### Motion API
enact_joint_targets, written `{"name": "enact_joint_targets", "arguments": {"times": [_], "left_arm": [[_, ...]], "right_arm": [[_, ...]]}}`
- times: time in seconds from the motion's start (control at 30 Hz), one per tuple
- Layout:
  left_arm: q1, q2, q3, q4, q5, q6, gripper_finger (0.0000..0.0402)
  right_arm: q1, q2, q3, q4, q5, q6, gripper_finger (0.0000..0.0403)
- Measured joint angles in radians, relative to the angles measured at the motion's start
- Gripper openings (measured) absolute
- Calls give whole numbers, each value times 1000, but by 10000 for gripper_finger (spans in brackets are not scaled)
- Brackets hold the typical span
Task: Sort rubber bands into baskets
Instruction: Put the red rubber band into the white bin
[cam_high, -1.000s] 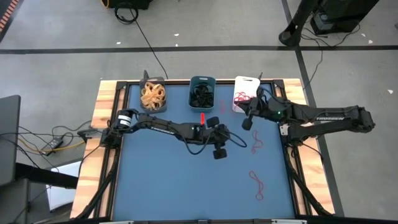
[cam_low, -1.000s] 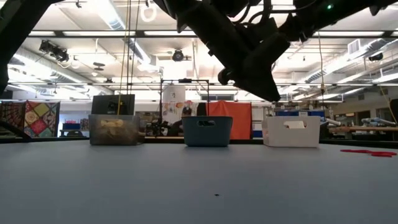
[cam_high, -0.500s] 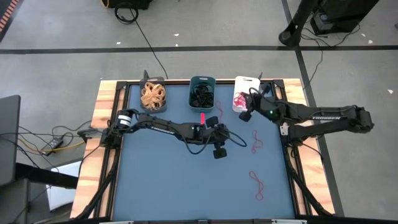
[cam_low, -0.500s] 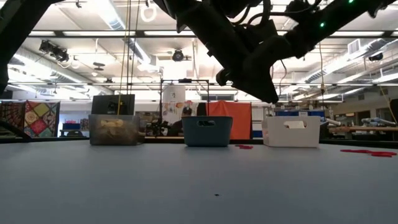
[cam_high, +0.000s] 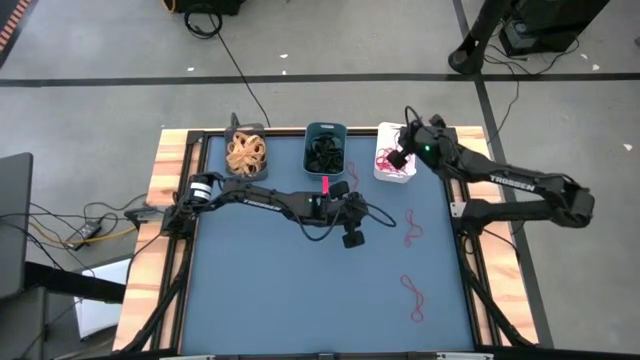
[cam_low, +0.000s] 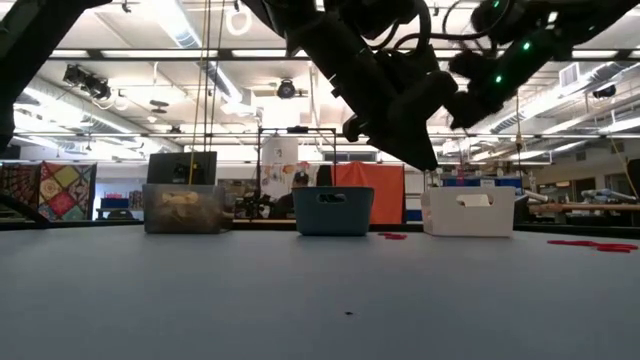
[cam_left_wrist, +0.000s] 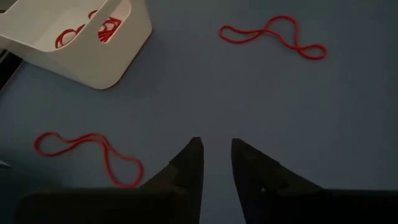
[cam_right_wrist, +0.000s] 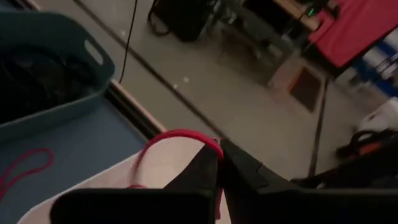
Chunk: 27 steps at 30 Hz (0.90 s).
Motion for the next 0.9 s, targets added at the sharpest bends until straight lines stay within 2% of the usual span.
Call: {"name": "enact_joint_targets", "arguments": {"times": [0.17,0.33,0.5,0.63,0.9], "left_arm": [[1,0,0,0,-6,3,88],[3,0,0,-23,-97,-23,94],[19,0,0,-18,-99,-47,123],[44,12,0,15,-98,-78,153],[107,89,1,44,-70,-180,208]], "right_arm": [[-70,75,0,3,-79,47,50],[-84,116,0,-4,-114,48,107],[-84,105,0,-20,-103,80,187],[-84,67,0,-40,-87,122,236],[-86,-5,0,-144,-120,194,275]]}}
